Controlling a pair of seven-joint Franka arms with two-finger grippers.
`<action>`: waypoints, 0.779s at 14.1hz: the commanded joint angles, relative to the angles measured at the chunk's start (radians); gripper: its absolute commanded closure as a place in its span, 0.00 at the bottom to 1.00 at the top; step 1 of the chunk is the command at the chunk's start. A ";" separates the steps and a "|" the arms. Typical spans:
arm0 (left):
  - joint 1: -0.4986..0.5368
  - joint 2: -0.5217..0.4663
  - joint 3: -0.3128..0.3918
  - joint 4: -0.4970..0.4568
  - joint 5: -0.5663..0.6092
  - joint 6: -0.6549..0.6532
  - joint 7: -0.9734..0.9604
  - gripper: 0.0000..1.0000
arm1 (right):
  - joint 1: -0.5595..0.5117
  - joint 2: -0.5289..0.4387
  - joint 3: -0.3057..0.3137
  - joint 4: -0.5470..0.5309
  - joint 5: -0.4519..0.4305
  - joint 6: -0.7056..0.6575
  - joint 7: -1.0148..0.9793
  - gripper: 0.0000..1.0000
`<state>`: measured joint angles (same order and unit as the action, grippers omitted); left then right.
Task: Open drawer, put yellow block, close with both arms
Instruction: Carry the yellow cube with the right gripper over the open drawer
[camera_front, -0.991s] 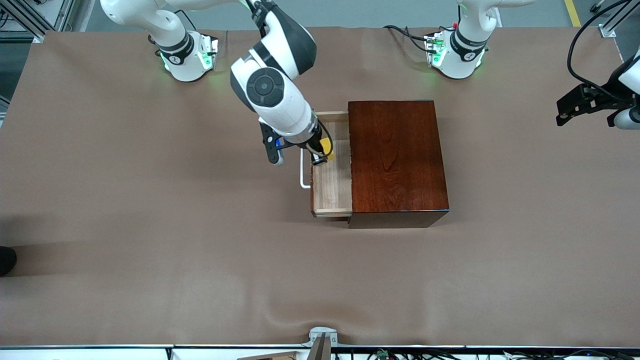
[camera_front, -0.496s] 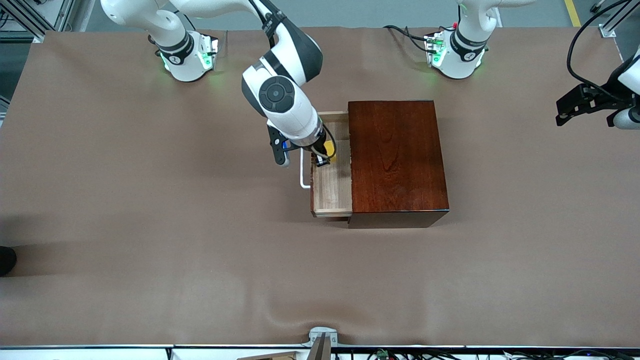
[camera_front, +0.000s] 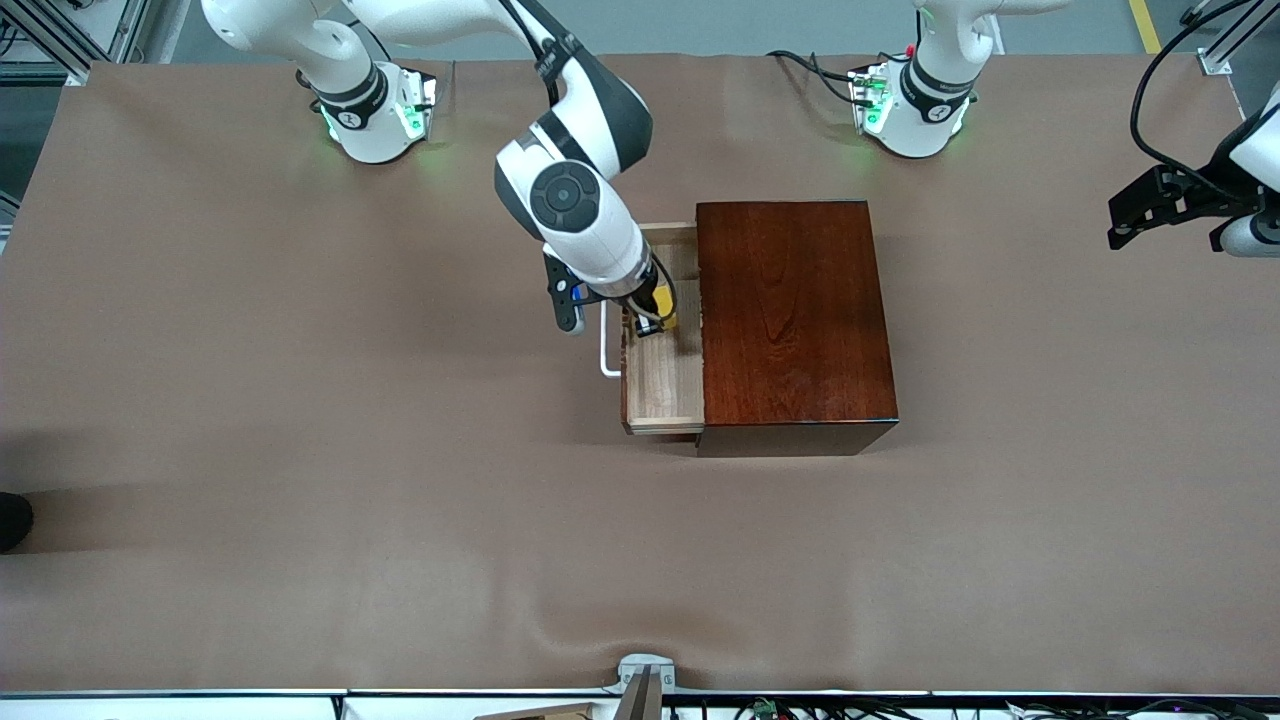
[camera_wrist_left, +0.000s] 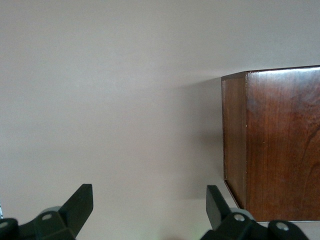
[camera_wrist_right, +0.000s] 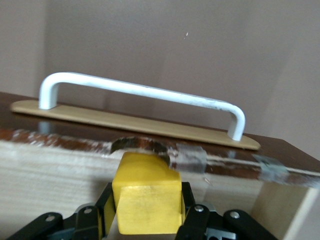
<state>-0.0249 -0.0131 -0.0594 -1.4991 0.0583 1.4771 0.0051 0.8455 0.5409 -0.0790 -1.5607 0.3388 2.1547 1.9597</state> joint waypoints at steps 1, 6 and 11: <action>0.011 -0.019 -0.010 0.000 -0.015 -0.033 0.021 0.00 | 0.012 0.008 -0.013 0.004 0.005 0.002 0.021 1.00; 0.010 -0.019 -0.013 0.002 -0.015 -0.043 0.019 0.00 | 0.014 0.027 -0.013 0.011 0.008 0.007 0.054 1.00; 0.005 -0.019 -0.019 0.002 -0.015 -0.044 0.021 0.00 | 0.000 0.019 -0.018 0.056 0.008 -0.027 0.062 0.00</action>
<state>-0.0256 -0.0150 -0.0715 -1.4978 0.0583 1.4500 0.0056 0.8479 0.5551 -0.0853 -1.5519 0.3387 2.1617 2.0055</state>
